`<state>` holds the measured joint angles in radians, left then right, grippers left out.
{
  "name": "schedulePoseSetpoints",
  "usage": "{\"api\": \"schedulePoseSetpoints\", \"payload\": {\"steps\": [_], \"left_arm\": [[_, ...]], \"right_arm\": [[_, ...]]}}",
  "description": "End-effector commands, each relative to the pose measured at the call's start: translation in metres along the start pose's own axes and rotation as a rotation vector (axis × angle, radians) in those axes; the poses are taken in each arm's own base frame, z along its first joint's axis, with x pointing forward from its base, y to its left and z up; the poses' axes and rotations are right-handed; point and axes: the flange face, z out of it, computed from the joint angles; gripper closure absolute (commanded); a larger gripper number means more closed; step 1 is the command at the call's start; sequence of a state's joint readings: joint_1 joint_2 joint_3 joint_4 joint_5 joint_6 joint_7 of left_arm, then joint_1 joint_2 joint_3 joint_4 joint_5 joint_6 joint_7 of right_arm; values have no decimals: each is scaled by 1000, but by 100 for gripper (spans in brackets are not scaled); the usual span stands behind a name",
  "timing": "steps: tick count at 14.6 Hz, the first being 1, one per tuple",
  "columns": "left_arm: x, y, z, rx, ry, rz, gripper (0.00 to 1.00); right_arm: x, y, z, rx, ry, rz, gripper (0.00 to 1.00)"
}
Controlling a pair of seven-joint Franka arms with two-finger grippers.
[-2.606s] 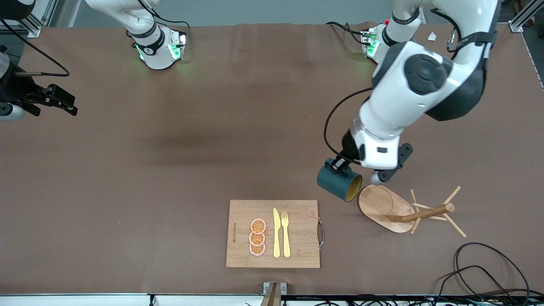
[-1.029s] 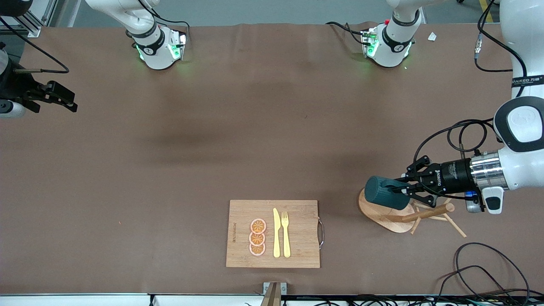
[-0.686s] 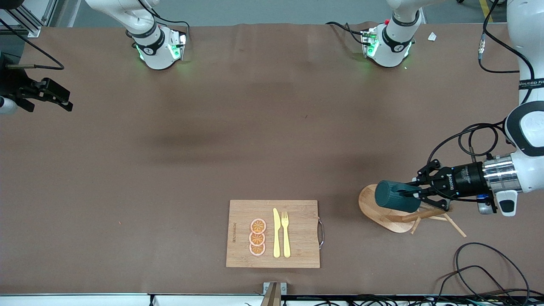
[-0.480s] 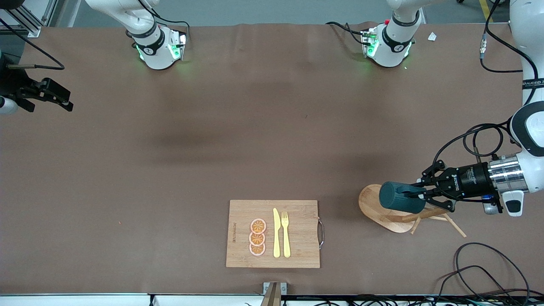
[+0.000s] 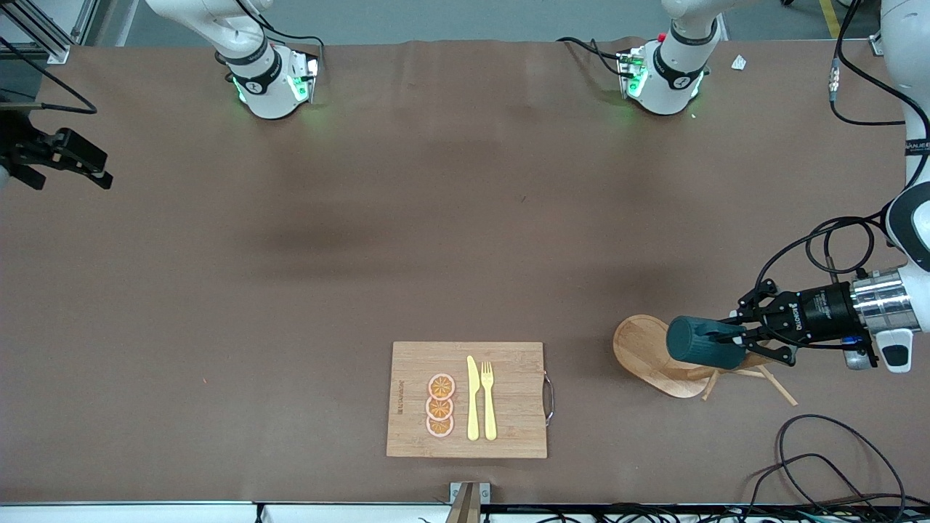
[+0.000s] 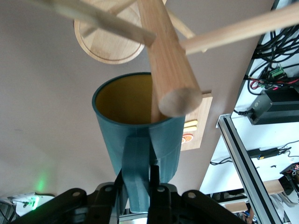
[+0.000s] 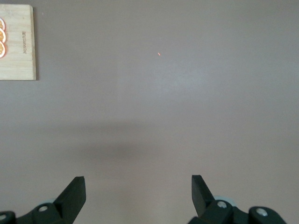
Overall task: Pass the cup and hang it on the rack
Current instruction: 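Hook the mug handle onto a rack peg with the left gripper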
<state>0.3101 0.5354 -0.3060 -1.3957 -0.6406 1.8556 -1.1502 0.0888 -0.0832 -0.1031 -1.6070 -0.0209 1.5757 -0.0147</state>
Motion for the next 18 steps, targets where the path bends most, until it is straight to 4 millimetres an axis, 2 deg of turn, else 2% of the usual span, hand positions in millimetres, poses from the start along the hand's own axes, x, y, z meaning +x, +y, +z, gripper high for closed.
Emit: {"api": "schedulePoseSetpoints", "payload": {"steps": [1,5,10,12,18], "left_arm": [[-4,1,2,6,11,29,100],[2,2,7,7,13,30,98],[4,6,5,-5,11,31,96],[7,6,8,-1,8,24,91],[10,6,3,-8,13,39,89]], "right_arm": [[2,3,-4,7,-3,5,0],[1,3,-2,7,-9,-7,0],[-2,-23,3,-2,-44,-45,0],[-2,-25,6,10,-51,-44,0],[-5,-23,14,12,-84,-40,0]]}}
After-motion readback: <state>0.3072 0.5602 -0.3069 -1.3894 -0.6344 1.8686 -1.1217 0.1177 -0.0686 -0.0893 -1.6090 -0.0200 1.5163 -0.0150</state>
